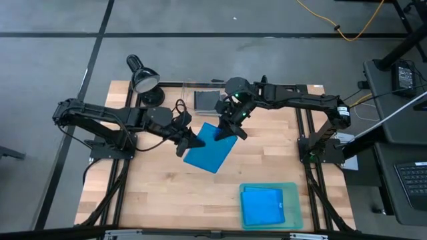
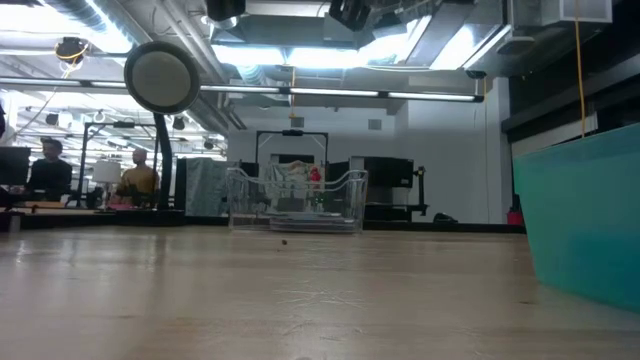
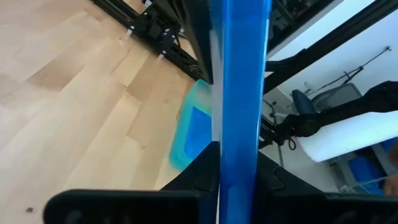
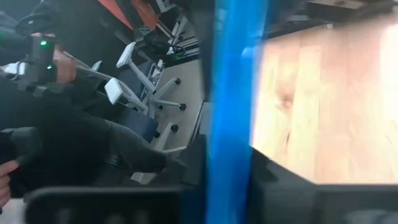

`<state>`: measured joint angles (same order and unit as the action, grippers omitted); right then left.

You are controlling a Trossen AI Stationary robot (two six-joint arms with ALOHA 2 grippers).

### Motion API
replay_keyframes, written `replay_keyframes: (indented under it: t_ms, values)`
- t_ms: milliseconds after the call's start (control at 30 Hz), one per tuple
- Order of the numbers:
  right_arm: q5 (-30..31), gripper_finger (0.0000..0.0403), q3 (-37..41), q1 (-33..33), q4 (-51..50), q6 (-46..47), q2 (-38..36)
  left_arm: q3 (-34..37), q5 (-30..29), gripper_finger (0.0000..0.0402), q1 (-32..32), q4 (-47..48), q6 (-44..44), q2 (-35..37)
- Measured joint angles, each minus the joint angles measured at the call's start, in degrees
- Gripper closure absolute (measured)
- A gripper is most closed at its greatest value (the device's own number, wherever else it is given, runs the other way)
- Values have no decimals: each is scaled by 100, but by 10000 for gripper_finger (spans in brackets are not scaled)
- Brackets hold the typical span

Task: Pick & place jewel cases by type
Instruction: Put the blue cd case into the green bin

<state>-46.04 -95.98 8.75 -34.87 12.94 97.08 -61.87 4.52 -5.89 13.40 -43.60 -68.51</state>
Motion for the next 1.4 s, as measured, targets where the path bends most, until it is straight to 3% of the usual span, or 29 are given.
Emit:
replay_keyframes:
  t_ms: [67, 333, 633, 933, 1200, 1400]
  values:
    - [52, 358, 3, 4, -17, 23, 1, -2, 5, 367, 0, -9, -4, 2]
    - [248, 355, -4, -2, -23, 147, -37, 1, 269, 368, 11, 51, -72, 227]
    - [860, 356, -428, -8, -472, 180, -210, 2, 66, 368, 20, 64, -54, 751]
    - [1354, 356, -1212, -17, -963, 67, -264, 21, 173, 357, 20, -1053, 18, 936]
    - [1387, 356, -1231, -141, -1007, -93, -286, 31, 502, 282, -11, -1585, 176, 1188]
    - [2088, 356, -1172, -153, -1826, -107, -213, -39, 670, 200, -33, -2113, 233, 1541]
